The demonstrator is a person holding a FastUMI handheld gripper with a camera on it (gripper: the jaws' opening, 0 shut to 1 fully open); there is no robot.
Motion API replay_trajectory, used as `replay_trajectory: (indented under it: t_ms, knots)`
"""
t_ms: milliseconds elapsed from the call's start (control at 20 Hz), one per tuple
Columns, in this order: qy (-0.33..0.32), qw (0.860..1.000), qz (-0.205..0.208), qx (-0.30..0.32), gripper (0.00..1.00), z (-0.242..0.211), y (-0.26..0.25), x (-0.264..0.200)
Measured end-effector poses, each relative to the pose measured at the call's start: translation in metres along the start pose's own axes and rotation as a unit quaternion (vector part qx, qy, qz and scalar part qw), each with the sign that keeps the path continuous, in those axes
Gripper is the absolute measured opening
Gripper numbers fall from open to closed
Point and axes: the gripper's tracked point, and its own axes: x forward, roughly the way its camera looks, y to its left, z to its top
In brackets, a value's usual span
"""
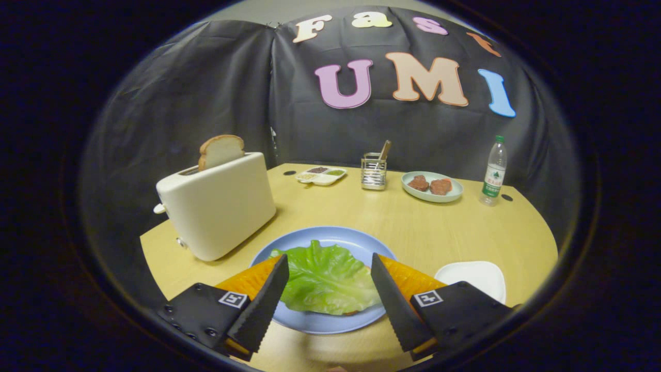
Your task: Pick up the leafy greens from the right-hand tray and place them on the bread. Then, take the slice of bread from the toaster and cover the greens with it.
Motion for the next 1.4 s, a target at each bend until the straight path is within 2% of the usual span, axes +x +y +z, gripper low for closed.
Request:
replay_trajectory:
  t_ms: [200, 500, 650, 800, 950, 1300, 1400]
  knots:
    - [-0.011, 0.999, 0.027, 0.020, 1.00, 0.030, 0.019, -0.009]
    - [-0.038, 0.999, 0.034, 0.018, 0.98, 0.101, 0.042, -0.022]
    - [-0.040, 0.997, 0.044, 0.042, 0.98, 0.134, 0.061, -0.022]
    - [-0.020, 0.996, 0.056, 0.065, 0.98, 0.150, 0.081, -0.019]
    - [-0.015, 0.998, 0.041, 0.044, 0.98, 0.162, 0.090, -0.013]
    - [-0.016, 0.995, 0.084, 0.050, 0.97, 0.195, 0.162, 0.001]
    - [-0.007, 0.996, 0.082, 0.045, 0.97, 0.196, 0.173, 0.017]
